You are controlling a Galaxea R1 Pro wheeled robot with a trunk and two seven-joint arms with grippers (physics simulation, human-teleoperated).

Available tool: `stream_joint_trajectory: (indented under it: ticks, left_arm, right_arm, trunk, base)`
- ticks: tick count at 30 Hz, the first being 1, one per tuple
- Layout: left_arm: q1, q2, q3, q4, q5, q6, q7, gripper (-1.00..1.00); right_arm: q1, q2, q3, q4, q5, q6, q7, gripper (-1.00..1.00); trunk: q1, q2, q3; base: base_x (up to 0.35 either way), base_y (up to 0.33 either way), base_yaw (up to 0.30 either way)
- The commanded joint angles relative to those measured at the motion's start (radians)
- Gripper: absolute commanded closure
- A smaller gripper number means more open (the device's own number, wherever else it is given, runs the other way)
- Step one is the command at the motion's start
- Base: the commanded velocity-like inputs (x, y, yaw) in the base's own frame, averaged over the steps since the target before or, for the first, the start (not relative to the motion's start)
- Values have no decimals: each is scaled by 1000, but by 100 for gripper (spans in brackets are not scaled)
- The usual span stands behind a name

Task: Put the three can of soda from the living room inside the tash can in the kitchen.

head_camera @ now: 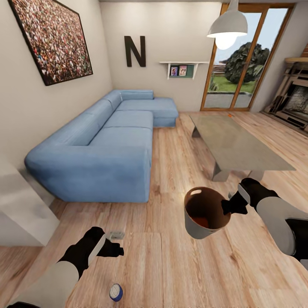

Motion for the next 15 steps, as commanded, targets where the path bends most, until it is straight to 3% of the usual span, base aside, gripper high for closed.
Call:
stream_joint_trajectory:
  ticks: [1, 6, 12, 15]
  left_arm:
    - [0, 0, 0, 0, 0, 0, 0, -100]
    - [0, 0, 0, -1, 1, -1, 0, -100]
    - [0, 0, 1, -4, 3, -1, -1, -100]
    - [0, 0, 1, -5, 4, -1, -1, -100]
  right_arm:
    - [-1, 0, -7, 1, -17, 2, 3, 100]
    - [-1, -2, -14, -4, -21, 2, 4, 100]
    - [-2, 0, -78, 5, -16, 2, -2, 100]
    - [-2, 5, -77, 5, -12, 2, -5, 100]
  trunk:
    - [4, -7, -5]
    - [23, -42, -28]
    - [46, -84, -56]
    - [58, -105, -71]
  base:
    - [0, 0, 36]
    - [0, 0, 19]
    - [0, 0, 48]
    - [0, 0, 70]
